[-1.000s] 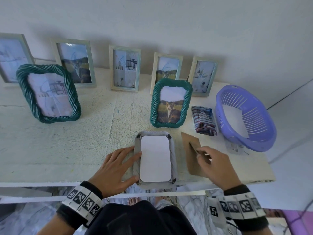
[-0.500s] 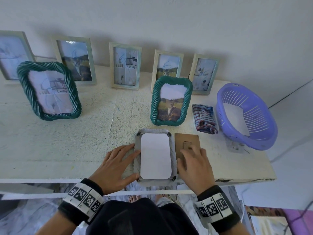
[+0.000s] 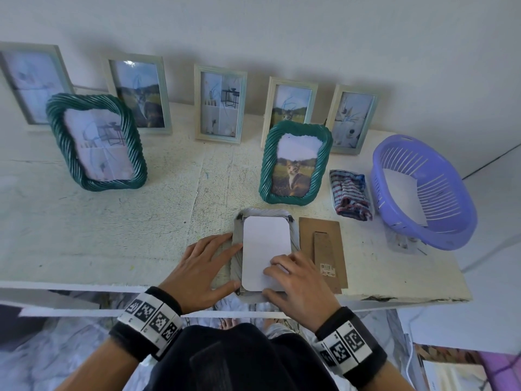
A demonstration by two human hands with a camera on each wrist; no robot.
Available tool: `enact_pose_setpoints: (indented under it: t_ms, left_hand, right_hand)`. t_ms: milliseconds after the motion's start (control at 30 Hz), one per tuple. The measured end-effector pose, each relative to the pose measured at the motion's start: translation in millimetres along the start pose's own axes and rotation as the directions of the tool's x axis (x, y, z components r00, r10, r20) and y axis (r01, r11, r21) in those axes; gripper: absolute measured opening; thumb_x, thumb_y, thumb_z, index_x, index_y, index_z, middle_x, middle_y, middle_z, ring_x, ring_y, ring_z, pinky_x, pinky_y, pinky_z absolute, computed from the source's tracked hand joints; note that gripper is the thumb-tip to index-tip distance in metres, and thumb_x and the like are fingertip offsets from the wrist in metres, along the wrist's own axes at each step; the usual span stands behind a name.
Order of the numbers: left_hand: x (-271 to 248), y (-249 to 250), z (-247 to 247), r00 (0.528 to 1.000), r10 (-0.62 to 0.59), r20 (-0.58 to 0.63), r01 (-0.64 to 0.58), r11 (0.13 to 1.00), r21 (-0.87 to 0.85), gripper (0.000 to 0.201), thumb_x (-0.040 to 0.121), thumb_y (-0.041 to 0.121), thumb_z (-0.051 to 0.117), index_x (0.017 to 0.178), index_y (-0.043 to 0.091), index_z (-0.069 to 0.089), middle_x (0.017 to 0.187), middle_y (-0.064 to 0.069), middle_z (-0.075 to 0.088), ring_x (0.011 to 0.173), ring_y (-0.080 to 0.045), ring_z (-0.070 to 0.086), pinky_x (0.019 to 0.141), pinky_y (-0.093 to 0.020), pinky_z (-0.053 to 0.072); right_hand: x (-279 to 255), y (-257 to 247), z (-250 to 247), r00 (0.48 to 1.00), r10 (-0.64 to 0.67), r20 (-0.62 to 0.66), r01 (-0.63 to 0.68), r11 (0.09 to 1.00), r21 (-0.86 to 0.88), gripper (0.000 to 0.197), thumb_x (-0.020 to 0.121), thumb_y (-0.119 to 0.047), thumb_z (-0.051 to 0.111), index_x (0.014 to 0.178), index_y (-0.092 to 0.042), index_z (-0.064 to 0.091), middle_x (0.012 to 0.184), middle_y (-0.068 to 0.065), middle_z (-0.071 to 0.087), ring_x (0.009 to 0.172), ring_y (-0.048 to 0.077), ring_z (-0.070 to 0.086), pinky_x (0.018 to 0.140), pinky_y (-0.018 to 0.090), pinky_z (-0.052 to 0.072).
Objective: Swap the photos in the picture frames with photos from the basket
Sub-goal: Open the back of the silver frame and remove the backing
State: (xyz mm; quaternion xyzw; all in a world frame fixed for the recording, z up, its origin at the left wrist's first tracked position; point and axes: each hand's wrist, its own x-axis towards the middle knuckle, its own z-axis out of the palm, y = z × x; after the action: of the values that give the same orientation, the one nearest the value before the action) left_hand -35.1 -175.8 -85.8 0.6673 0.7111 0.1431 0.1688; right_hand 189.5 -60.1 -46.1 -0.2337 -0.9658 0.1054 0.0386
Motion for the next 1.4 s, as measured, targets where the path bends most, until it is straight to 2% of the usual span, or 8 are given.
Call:
enact_pose_setpoints:
  t_ms: [333, 533, 800, 1033, 1133, 1200, 1267, 1400]
  left_hand:
    - [1, 1, -1, 1.0, -0.006, 0.003, 0.006, 1.0, -0.024, 0.074, 0.088, 0.071, 0.04, 0.152, 0.039, 0.021, 0.159, 0.009, 0.019, 0.144, -0.013, 0.014, 0.111, -0.033, 0.011]
    - [1, 4, -5, 1.0, -0.024, 0.014, 0.025, 0.999, -0.023, 0.076, 0.085, 0.075, 0.032, 0.152, 0.042, 0.015, 0.159, 0.012, 0.012, 0.143, -0.009, 0.005, 0.111, -0.03, 0.005]
    - [6, 15, 0, 0.994, -0.09, -0.058, 0.087, 0.995, -0.055, 0.076, 0.081, 0.07, 0.047, 0.146, 0.035, 0.031, 0.15, 0.01, 0.03, 0.137, -0.015, 0.027, 0.109, -0.038, 0.023]
    - [8, 16, -2, 0.996, -0.082, -0.046, 0.08, 0.996, -0.036, 0.07, 0.08, 0.069, 0.048, 0.141, 0.036, 0.039, 0.148, 0.006, 0.032, 0.136, -0.018, 0.029, 0.109, -0.044, 0.026]
    - [8, 16, -2, 0.996, -0.088, -0.027, 0.088, 0.996, -0.026, 0.07, 0.08, 0.071, 0.046, 0.141, 0.037, 0.038, 0.15, 0.006, 0.03, 0.137, -0.019, 0.027, 0.111, -0.044, 0.025]
    - [7, 15, -3, 0.995, -0.093, -0.019, 0.092, 0.995, -0.023, 0.071, 0.08, 0.072, 0.045, 0.142, 0.037, 0.037, 0.151, 0.006, 0.029, 0.138, -0.019, 0.026, 0.111, -0.044, 0.024]
    - [8, 16, -4, 0.995, -0.095, -0.007, 0.095, 0.995, -0.016, 0.072, 0.08, 0.073, 0.043, 0.142, 0.037, 0.037, 0.151, 0.006, 0.028, 0.138, -0.019, 0.026, 0.111, -0.044, 0.023]
    - [8, 17, -6, 0.995, -0.099, 0.009, 0.099, 0.995, -0.029, 0.075, 0.079, 0.075, 0.042, 0.144, 0.038, 0.033, 0.151, 0.008, 0.026, 0.138, -0.017, 0.025, 0.112, -0.043, 0.023]
  right_hand:
    - [-4, -2, -1, 1.0, -0.009, -0.03, 0.011, 0.998, 0.059, 0.016, 0.088, -0.033, 0.053, 0.091, -0.02, 0.061, 0.108, -0.001, 0.064, 0.093, 0.019, 0.058, 0.07, 0.03, 0.053]
    - [-4, -6, -6, 0.999, -0.005, -0.054, 0.011, 0.994, 0.106, 0.018, 0.096, -0.026, 0.043, 0.089, -0.017, 0.057, 0.099, -0.004, 0.065, 0.082, 0.018, 0.054, 0.061, 0.03, 0.049]
    - [-3, -11, -14, 0.994, 0.101, -0.038, -0.093, 0.983, 0.16, 0.022, 0.092, -0.023, 0.036, 0.108, -0.019, 0.051, 0.075, -0.004, 0.06, 0.071, 0.014, 0.05, 0.052, 0.033, 0.048]
    - [-4, -13, -35, 0.964, 0.181, -0.192, -0.147, 0.973, 0.18, 0.046, 0.076, -0.002, 0.066, 0.116, -0.016, 0.05, 0.071, -0.002, 0.055, 0.059, 0.01, 0.044, 0.045, 0.027, 0.045]
    - [-5, -6, -40, 0.932, 0.273, -0.238, -0.215, 0.946, 0.243, 0.041, 0.082, -0.008, 0.059, 0.119, -0.018, 0.046, 0.082, -0.001, 0.057, 0.065, 0.011, 0.05, 0.053, 0.022, 0.047]
    - [-5, 0, -49, 0.884, 0.328, -0.335, -0.25, 0.934, 0.255, 0.028, 0.08, -0.004, 0.059, 0.105, -0.013, 0.05, 0.078, -0.004, 0.051, 0.058, 0.005, 0.04, 0.054, 0.007, 0.032]
    - [-6, 8, -57, 0.819, 0.387, -0.423, -0.287, 0.915, 0.282, 0.021, 0.078, 0.005, 0.062, 0.093, -0.008, 0.053, 0.075, -0.002, 0.048, 0.055, 0.006, 0.037, 0.051, 0.005, 0.028]
    - [-16, 35, -65, 0.703, 0.54, -0.463, -0.335, 0.825, 0.454, 0.035, 0.082, 0.007, 0.06, 0.115, -0.006, 0.056, 0.093, 0.006, 0.06, 0.076, 0.021, 0.057, 0.066, 0.014, 0.035]
